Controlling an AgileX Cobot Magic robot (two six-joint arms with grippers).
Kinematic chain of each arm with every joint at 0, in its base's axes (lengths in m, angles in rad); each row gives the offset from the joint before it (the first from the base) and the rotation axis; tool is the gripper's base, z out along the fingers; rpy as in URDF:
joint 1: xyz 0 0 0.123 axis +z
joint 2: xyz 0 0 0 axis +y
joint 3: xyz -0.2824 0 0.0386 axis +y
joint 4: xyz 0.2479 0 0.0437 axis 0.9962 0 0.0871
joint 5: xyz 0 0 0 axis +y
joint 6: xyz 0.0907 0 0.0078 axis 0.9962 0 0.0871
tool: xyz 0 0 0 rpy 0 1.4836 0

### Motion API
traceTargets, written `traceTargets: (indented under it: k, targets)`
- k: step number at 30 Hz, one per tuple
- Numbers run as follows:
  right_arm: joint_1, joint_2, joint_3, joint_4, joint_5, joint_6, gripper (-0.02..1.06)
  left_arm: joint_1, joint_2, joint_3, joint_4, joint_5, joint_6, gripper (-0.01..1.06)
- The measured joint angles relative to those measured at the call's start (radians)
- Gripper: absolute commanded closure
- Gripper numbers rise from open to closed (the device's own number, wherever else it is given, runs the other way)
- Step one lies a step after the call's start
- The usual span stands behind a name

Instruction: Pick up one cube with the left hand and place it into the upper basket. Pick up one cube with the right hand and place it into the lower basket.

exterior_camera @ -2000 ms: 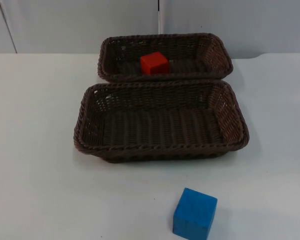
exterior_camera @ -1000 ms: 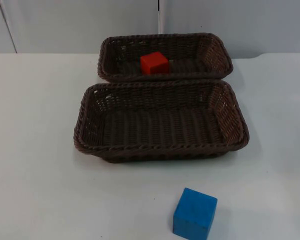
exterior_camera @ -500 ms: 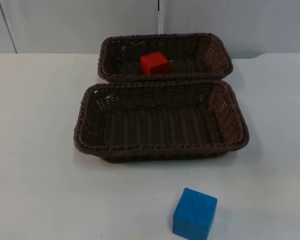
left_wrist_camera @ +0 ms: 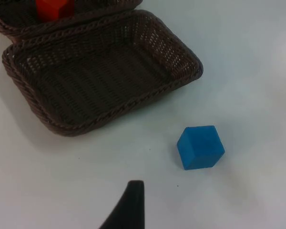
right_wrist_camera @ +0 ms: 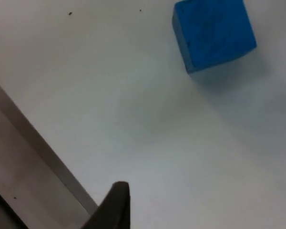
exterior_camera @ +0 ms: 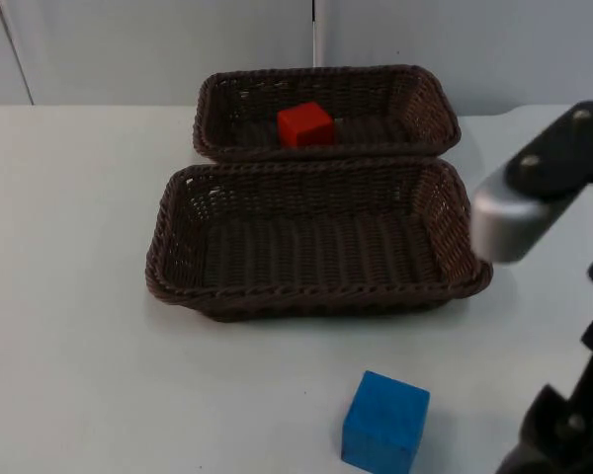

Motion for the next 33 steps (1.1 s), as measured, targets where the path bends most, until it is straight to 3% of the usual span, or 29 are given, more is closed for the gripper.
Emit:
traceTargets:
  k: [8, 15, 23, 33]
  targets:
    - [0.003, 0.077, -0.002, 0.0, -0.068, 0.002, -0.01, 0.0, 0.0, 0.0, 0.002, 0.0, 0.0, 0.12]
    - [0.003, 0.151, -0.084, 0.0, -0.086, 0.0, 0.0, 0.0, 0.0, 0.0, 0.004, 0.0, 0.0, 0.12]
    - [0.003, 0.285, -0.171, -0.085, -0.092, -0.022, 0.0, 0.0, 0.0, 0.0, 0.004, 0.0, 0.0, 0.12]
    - [0.003, 0.48, -0.287, -0.104, -0.119, -0.116, 0.0, 0.0, 0.0, 0.0, 0.006, 0.0, 0.0, 0.12]
